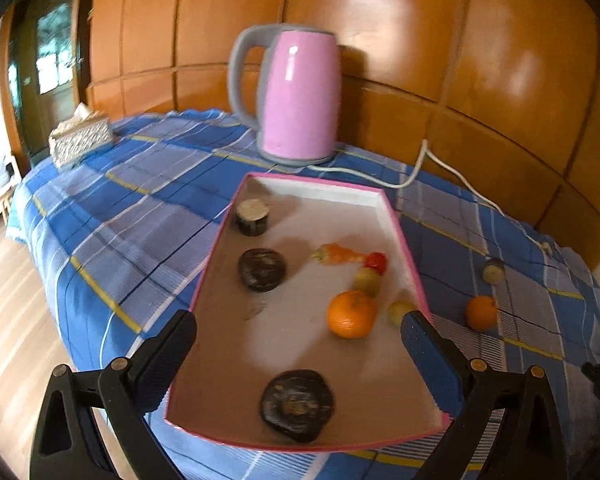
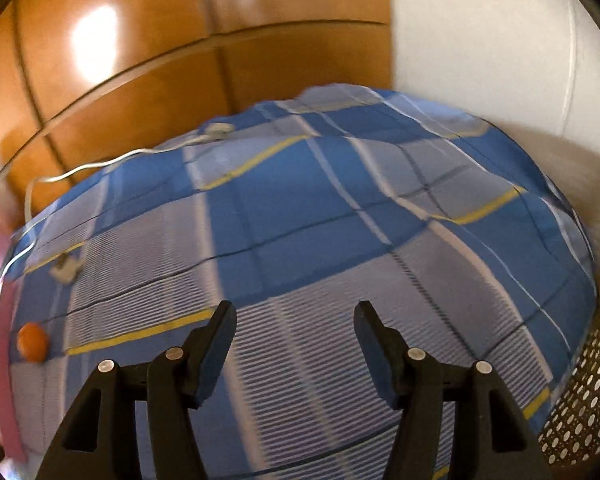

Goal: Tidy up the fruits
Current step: 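Move the right gripper away from the tray, then reach the left gripper to the orange on the bed and close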

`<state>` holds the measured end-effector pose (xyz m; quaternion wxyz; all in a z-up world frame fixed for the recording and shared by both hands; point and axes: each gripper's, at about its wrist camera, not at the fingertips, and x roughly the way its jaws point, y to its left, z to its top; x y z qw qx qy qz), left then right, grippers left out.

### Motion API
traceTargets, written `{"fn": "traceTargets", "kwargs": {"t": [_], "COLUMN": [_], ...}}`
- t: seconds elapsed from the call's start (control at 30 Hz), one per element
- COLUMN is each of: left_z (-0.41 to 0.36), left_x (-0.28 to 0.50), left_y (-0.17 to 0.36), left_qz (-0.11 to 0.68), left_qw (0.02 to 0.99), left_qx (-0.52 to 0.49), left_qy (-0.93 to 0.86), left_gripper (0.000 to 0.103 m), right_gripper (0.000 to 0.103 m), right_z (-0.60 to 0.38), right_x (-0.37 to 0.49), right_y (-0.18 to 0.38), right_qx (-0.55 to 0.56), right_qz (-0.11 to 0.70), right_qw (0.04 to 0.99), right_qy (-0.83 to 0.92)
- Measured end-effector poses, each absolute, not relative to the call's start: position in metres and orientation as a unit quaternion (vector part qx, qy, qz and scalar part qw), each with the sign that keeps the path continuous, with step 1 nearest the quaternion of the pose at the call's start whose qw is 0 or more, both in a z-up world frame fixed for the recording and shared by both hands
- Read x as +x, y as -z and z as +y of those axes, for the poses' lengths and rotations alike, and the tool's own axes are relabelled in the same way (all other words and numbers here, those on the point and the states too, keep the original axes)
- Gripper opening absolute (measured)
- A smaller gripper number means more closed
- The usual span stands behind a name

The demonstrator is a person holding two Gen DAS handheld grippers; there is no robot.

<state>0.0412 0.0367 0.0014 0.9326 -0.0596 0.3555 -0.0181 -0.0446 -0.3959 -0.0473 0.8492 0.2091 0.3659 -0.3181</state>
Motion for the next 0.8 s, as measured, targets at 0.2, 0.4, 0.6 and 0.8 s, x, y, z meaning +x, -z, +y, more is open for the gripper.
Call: {"fn": "traceTargets", "kwargs": {"t": [0.2, 0.4, 0.6, 0.8], "left_z": [0.007, -0.037, -0.076, -0.111], "left_x": [0.046, 0.055, 0.064, 0.073], "left_y": [-0.011, -0.018, -0.020, -0.004], "left_qz": [0.358, 0.367, 0.378, 0.399], "left_qw": [0.930, 0.921, 0.906, 0.888], "left_qx": [-0.047, -0.013, 0.012, 0.042], "left_qy": [0.074, 0.126, 0.187, 0.225], "left_gripper": [0.103, 0.102, 0.089, 0.068], "right_gripper": [0.062, 0.062, 0.062, 0.062], "right_z": [-0.416, -0.426, -0.428, -0.429], "right_x": [-0.049, -0.052, -0.051, -0.051], "right_y": [0.058, 0.064, 0.064, 0.065], "right_qx": [0.219, 0.225, 0.228, 0.227], "right_qz": [0.370, 0.369, 0.366, 0.363], "right_qw": [0.831, 0.820, 0.820, 0.822], "right_qy": [0.353, 0.374, 0.377, 0.376]}}
